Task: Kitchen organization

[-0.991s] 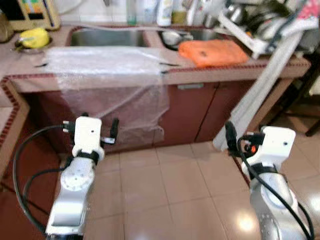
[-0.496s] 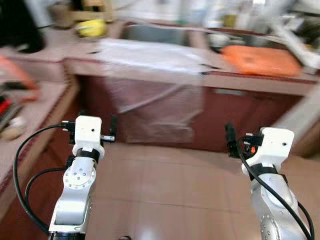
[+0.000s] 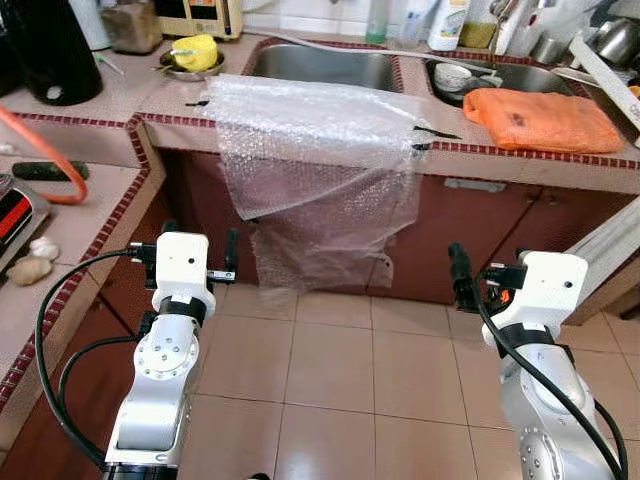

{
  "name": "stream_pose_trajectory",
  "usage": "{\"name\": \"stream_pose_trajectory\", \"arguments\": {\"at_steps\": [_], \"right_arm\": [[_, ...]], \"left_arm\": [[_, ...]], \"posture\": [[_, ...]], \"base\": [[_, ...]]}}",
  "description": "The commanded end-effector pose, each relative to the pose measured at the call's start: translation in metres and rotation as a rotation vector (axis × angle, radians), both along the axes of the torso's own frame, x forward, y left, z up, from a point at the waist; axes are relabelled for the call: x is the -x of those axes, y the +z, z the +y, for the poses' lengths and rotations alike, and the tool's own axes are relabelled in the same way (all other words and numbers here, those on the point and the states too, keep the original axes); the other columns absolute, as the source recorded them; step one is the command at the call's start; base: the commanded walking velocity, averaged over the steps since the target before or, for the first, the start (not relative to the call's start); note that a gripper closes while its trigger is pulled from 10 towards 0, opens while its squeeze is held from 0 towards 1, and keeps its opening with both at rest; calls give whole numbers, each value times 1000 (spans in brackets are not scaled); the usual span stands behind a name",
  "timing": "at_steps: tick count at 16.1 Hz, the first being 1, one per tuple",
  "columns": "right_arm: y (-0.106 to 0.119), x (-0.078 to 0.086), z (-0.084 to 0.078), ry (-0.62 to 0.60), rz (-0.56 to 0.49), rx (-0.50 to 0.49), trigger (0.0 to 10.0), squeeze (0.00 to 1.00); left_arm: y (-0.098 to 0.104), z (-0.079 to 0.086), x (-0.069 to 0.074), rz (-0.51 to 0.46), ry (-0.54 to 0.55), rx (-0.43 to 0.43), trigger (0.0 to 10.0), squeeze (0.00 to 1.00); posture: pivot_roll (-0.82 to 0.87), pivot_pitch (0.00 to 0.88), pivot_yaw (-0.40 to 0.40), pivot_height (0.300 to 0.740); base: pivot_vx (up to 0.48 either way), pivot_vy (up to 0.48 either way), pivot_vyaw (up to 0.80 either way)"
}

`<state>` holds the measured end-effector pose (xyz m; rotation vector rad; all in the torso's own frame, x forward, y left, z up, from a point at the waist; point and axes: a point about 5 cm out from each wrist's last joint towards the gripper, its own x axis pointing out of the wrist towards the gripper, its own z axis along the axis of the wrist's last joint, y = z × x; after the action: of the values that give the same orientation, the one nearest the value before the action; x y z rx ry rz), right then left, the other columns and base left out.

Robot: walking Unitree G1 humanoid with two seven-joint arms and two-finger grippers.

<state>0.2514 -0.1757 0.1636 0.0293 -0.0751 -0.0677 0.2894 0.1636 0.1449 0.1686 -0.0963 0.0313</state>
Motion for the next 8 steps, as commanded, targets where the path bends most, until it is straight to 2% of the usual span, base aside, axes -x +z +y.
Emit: {"name": "stream_pose_trajectory", "arguments": {"at_steps": [1,8], "right_arm": [[4,1,0,5,-11,12,10000,0],[7,-1,8,61,-30,53,10000,0]], "left_arm": [[3,0,1,-15,-7,2,10000,0],[5,1,1,-29,-28,9,10000,0]], "posture": [[-25,84,-66,740],[-24,79,-70,740]], "base": [[0,0,0],[0,0,0]]}}
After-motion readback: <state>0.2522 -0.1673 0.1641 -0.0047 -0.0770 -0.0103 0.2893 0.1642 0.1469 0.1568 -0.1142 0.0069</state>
